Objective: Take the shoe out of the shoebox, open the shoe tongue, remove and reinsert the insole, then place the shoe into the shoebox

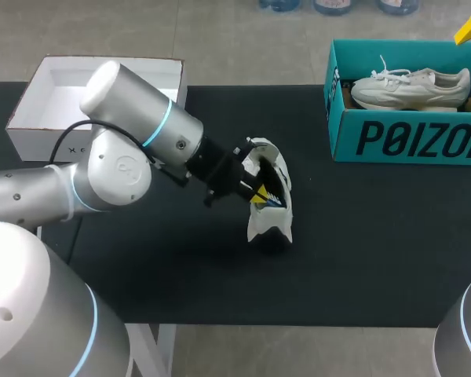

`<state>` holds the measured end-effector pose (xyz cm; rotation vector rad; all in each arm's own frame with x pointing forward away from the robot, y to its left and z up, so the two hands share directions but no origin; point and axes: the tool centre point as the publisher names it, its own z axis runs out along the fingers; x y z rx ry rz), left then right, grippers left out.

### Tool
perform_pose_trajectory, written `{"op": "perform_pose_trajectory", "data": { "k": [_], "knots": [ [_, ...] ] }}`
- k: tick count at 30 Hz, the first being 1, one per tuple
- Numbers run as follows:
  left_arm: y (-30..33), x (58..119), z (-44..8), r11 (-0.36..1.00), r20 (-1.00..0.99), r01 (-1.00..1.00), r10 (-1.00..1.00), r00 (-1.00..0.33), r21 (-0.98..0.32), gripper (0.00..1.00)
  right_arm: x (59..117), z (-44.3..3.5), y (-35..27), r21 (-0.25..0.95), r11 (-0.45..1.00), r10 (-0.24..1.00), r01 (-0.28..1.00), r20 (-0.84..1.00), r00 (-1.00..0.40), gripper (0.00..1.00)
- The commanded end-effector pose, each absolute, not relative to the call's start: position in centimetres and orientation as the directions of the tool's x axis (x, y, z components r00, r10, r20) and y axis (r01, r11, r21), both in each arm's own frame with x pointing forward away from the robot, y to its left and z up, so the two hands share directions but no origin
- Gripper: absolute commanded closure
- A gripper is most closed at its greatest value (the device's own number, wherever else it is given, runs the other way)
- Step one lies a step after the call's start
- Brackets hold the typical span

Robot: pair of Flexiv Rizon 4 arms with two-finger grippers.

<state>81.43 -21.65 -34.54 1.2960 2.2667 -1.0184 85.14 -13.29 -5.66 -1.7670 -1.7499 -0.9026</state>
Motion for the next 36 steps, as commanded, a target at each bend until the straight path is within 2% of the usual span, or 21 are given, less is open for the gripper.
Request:
{"op": "perform_pose_trajectory", "data": {
  "k": [1,10,15,16,17,18,19,20,24,25,26,27,28,29,30,32,33,36],
  "knots": [
    [-22.8,82.0,-35.4,0.315,-0.586,0.844,0.612,-0.530,-0.435,1.00,85.3,-5.6,-13.3,0.103,-0.055,0.670,0.993,0.741,-0.040,0.00],
    [-23.7,82.1,-36.8,0.310,-0.552,0.835,0.637,-0.538,-0.455,1.00,85.3,-5.6,-13.3,0.103,-0.055,0.670,0.993,0.741,-0.040,0.00],
    [-23.3,81.9,-35.7,0.308,-0.559,0.836,0.632,-0.537,-0.455,1.00,85.3,-5.6,-13.3,0.103,-0.055,0.670,0.993,0.741,-0.040,0.00],
    [-23.2,81.8,-35.2,0.310,-0.565,0.841,0.632,-0.531,-0.443,0.83,85.3,-5.6,-13.3,0.103,-0.055,0.670,0.993,0.741,-0.040,0.00],
    [-23.1,81.8,-35.0,0.312,-0.567,0.842,0.631,-0.530,-0.440,0.54,85.3,-5.6,-13.3,0.103,-0.055,0.670,0.993,0.741,-0.040,0.00],
    [-23.0,81.8,-34.8,0.312,-0.567,0.842,0.630,-0.530,-0.440,0.29,85.3,-5.6,-13.3,0.103,-0.055,0.670,0.993,0.741,-0.040,0.00],
    [-22.8,81.7,-34.5,0.317,-0.567,0.843,0.631,-0.530,-0.435,0.13,85.3,-5.6,-13.3,0.103,-0.055,0.670,0.993,0.741,-0.040,0.00],
    [-22.7,81.6,-34.3,0.317,-0.568,0.844,0.631,-0.528,-0.433,0.00,85.3,-5.6,-13.3,0.103,-0.055,0.670,0.993,0.741,-0.040,0.00],
    [-22.5,81.1,-33.7,0.316,-0.567,0.846,0.634,-0.525,-0.430,0.00,85.3,-5.6,-13.3,0.103,-0.055,0.670,0.993,0.741,-0.040,0.00],
    [-22.4,81.1,-33.6,0.316,-0.566,0.846,0.636,-0.525,-0.429,0.04,85.3,-5.6,-13.3,0.103,-0.055,0.670,0.993,0.741,-0.040,0.00],
    [-22.4,81.1,-33.6,0.316,-0.566,0.846,0.636,-0.525,-0.430,0.13,85.3,-5.6,-13.3,0.103,-0.055,0.670,0.993,0.741,-0.040,0.00],
    [-22.3,81.1,-33.6,0.316,-0.565,0.846,0.637,-0.525,-0.430,0.29,85.3,-5.6,-13.3,0.103,-0.055,0.670,0.993,0.741,-0.040,0.00],
    [-22.3,81.2,-33.6,0.317,-0.566,0.844,0.633,-0.528,-0.433,0.38,85.3,-5.6,-13.3,0.103,-0.055,0.670,0.993,0.741,-0.040,0.00],
    [-22.3,81.1,-33.4,0.316,-0.566,0.844,0.633,-0.528,-0.434,0.60,85.3,-5.6,-13.3,0.103,-0.055,0.670,0.993,0.741,-0.040,0.00],
    [-22.4,81.1,-33.2,0.311,-0.570,0.846,0.632,-0.525,-0.434,0.64,85.3,-5.6,-13.3,0.103,-0.055,0.670,0.993,0.741,-0.040,0.00],
    [-22.3,81.1,-32.4,0.303,-0.576,0.854,0.638,-0.511,-0.422,0.91,85.3,-5.6,-13.3,0.103,-0.055,0.670,0.993,0.741,-0.040,0.00],
    [-22.2,81.2,-31.9,0.303,-0.577,0.854,0.637,-0.511,-0.422,1.00,85.3,-5.6,-13.3,0.103,-0.055,0.670,0.993,0.741,-0.040,0.00],
    [-21.9,81.7,-31.0,0.291,-0.554,0.846,0.652,-0.517,-0.448,1.00,85.3,-5.6,-13.3,0.103,-0.055,0.670,0.993,0.741,-0.040,0.00]
  ]
}}
